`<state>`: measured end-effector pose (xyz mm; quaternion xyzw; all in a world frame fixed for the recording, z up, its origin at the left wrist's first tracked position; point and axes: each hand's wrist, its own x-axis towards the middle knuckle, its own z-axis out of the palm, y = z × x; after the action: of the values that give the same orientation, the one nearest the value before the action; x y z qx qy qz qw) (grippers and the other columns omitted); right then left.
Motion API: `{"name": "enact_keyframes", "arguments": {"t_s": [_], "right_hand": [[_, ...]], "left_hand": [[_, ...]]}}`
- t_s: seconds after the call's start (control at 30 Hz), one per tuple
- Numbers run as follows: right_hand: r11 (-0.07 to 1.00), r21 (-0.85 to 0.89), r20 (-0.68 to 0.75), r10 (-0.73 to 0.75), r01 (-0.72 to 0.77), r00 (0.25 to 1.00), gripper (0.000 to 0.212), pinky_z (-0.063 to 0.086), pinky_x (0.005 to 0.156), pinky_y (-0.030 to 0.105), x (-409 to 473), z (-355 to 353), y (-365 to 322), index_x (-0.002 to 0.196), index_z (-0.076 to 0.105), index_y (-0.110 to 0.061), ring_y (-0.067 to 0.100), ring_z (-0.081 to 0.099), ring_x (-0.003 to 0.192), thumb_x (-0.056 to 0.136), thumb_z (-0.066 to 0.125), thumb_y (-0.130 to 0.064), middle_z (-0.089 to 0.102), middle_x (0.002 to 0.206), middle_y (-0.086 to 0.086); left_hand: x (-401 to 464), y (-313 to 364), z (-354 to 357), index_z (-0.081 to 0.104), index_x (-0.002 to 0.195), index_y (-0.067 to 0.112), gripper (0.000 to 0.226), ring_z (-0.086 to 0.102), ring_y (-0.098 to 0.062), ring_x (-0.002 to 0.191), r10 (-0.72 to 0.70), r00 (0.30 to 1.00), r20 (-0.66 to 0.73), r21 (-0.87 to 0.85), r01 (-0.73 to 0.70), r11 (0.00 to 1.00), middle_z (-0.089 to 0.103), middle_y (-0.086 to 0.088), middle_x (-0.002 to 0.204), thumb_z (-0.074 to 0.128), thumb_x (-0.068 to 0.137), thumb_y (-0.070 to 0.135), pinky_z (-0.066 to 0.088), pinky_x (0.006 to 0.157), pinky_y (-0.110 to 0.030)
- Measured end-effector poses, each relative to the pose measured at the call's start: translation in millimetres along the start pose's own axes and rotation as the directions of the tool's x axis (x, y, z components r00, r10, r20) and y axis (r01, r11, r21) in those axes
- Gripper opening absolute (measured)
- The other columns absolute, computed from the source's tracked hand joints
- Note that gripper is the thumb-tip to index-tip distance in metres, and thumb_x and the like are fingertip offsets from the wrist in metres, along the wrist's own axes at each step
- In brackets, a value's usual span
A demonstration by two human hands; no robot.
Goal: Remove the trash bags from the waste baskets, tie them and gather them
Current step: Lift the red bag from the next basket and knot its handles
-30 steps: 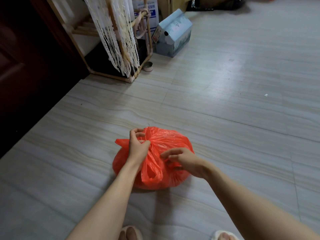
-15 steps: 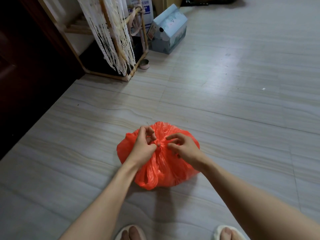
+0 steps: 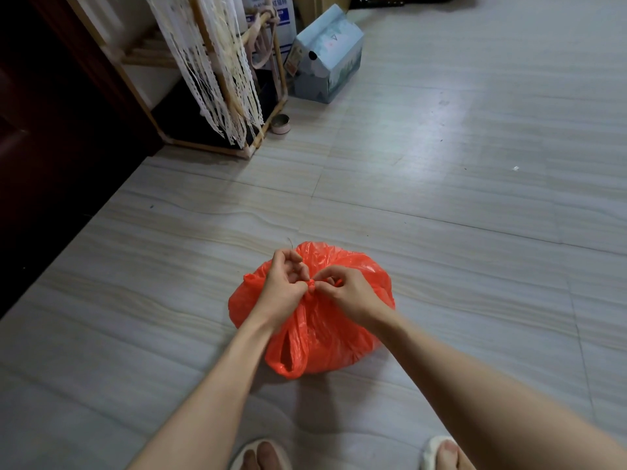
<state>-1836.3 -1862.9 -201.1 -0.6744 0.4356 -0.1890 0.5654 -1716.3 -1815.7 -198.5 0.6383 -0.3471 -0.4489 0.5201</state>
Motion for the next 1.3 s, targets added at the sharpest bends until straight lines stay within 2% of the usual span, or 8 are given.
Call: {"name": "enact_keyframes", "arguments": {"t_s": [0.3,0.47,0.63,0.73,0.87,1.1,1.23,1.3], "right_hand": [[0.990,-0.139,-0.008,-0.012,0.011,1.000,0.026,0.034,0.064,0.027,5.7,9.2,-3.3,0.061,0.046,-0.021,0.013,0.045,0.068,0.085,0.050,-0.013,0.047,0.063,-0.009],[0.988,-0.147,0.029,-0.050,0.053,0.998,0.026,0.026,0.056,0.025,5.6,5.7,-4.1,0.064,0.040,-0.018,0.012,0.038,0.061,0.088,0.048,-0.012,0.041,0.061,-0.007],[0.991,0.122,-0.007,0.055,-0.054,0.998,0.027,0.038,0.064,0.028,5.6,-1.1,-1.3,0.063,0.046,-0.018,0.015,0.046,0.066,0.084,0.049,-0.002,0.049,0.065,0.001],[0.962,0.261,-0.138,0.116,-0.077,0.984,0.028,0.039,0.058,0.016,7.2,5.0,-3.7,0.061,0.050,-0.018,0.008,0.047,0.060,0.078,0.052,0.005,0.051,0.063,-0.002],[0.928,0.367,-0.196,0.144,-0.064,0.970,0.024,0.041,0.055,0.011,7.6,7.0,-7.6,0.065,0.050,-0.015,0.007,0.049,0.061,0.077,0.052,0.006,0.052,0.066,-0.001],[0.983,0.161,-0.014,0.088,-0.084,0.996,0.022,0.037,0.066,0.021,9.0,-3.8,-7.0,0.088,0.049,-0.016,0.009,0.044,0.068,0.091,0.035,0.000,0.048,0.075,-0.003],[0.994,0.065,0.088,0.079,-0.085,0.993,0.017,0.042,0.076,0.027,9.7,-7.5,-8.2,0.106,0.054,-0.010,0.011,0.049,0.079,0.090,0.054,-0.016,0.053,0.086,0.001],[0.998,-0.036,0.046,0.056,-0.054,0.997,0.021,0.038,0.078,0.023,10.0,-10.1,-6.2,0.108,0.055,-0.007,0.012,0.048,0.085,0.087,0.057,-0.011,0.052,0.090,0.001]], "left_hand": [[5.7,4.1,-8.3,0.043,0.086,0.029,0.046,0.050,-0.012,0.074,0.037,0.999,0.011,0.329,-0.039,0.944,0.045,-0.009,0.106,0.049,0.074,-0.015,0.040,0.058,-0.008],[7.4,14.6,-31.7,0.059,0.102,0.015,0.036,0.050,-0.019,0.101,0.169,0.985,0.045,0.673,-0.155,0.723,0.039,-0.005,0.117,0.065,0.071,-0.001,0.040,0.097,-0.023],[-8.1,13.5,-51.1,0.056,0.094,0.023,0.024,0.055,-0.014,0.080,0.133,0.989,0.057,0.693,-0.135,0.708,0.053,0.003,0.094,0.071,0.076,0.023,0.047,0.084,-0.027],[-9.0,-0.4,-26.8,0.047,0.121,0.024,0.054,0.051,-0.021,0.109,0.088,0.991,0.103,0.773,-0.135,0.620,0.056,-0.002,0.115,0.069,0.074,0.040,0.042,0.095,-0.038],[-7.3,-14.4,-8.1,0.042,0.130,0.022,0.049,0.049,-0.027,0.119,0.167,0.985,0.035,0.757,-0.135,0.639,0.055,-0.007,0.126,0.059,0.085,0.031,0.042,0.097,-0.039],[-8.6,-20.5,-12.0,0.041,0.130,0.017,0.051,0.052,-0.027,0.119,0.230,0.971,0.064,0.809,-0.185,0.559,0.056,-0.007,0.127,0.059,0.085,0.032,0.040,0.095,-0.040],[-8.1,-17.8,-14.7,0.040,0.124,0.010,0.054,0.054,-0.030,0.114,0.178,0.983,-0.048,0.779,-0.075,0.623,0.057,-0.014,0.123,0.065,0.081,0.030,0.038,0.089,-0.035],[-10.2,-13.4,-16.8,0.051,0.107,0.008,0.040,0.058,-0.032,0.101,0.278,0.958,-0.068,0.866,-0.082,0.494,0.063,-0.014,0.103,0.067,0.079,0.031,0.040,0.084,-0.040]]}}
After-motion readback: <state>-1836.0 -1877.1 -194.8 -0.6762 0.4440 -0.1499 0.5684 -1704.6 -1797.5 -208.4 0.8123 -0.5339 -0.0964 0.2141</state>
